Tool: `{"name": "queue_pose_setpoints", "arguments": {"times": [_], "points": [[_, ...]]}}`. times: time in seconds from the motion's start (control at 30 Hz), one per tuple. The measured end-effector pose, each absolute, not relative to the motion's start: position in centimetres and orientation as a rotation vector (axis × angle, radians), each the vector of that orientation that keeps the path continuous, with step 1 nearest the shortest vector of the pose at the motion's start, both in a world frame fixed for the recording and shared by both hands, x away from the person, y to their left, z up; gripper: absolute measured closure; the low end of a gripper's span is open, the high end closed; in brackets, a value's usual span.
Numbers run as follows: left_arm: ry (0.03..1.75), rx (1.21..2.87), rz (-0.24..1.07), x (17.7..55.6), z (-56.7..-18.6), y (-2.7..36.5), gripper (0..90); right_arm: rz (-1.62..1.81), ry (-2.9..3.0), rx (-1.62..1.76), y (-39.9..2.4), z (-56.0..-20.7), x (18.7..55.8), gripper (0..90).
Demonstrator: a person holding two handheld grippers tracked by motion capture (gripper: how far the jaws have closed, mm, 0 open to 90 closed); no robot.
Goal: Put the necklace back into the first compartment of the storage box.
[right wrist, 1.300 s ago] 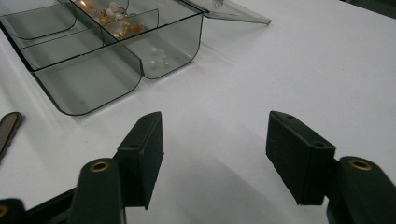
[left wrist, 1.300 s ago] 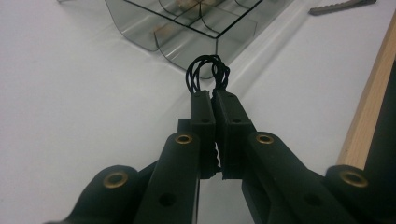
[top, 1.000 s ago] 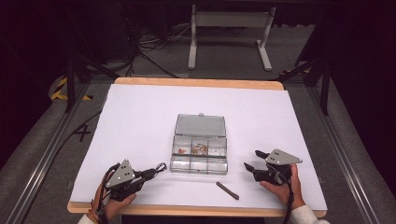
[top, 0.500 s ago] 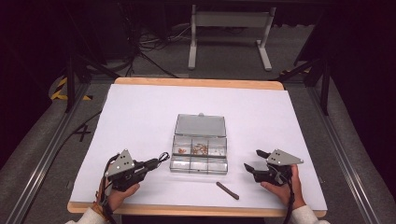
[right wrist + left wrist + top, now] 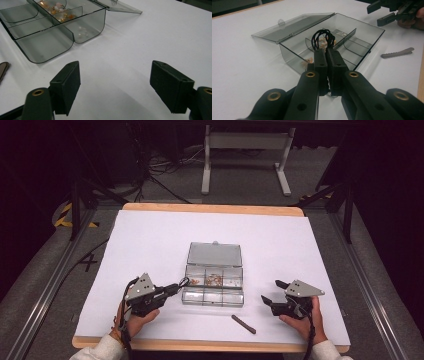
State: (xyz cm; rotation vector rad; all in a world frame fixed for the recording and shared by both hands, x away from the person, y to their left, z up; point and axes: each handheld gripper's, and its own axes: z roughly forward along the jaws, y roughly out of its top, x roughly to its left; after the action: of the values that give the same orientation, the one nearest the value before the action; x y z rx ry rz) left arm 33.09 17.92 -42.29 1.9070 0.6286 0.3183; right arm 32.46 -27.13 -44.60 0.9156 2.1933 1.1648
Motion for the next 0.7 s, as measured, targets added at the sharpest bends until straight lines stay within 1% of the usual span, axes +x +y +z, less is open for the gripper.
{"name": "queue_pose_setpoints", "arguments": {"times": [0.7], "points": [[0.634,1.958,0.291,34.9,-43.4,14.3,86.3,1.161,2.19,0.918,-27.1,-44.6,32.5,22.2]]}}
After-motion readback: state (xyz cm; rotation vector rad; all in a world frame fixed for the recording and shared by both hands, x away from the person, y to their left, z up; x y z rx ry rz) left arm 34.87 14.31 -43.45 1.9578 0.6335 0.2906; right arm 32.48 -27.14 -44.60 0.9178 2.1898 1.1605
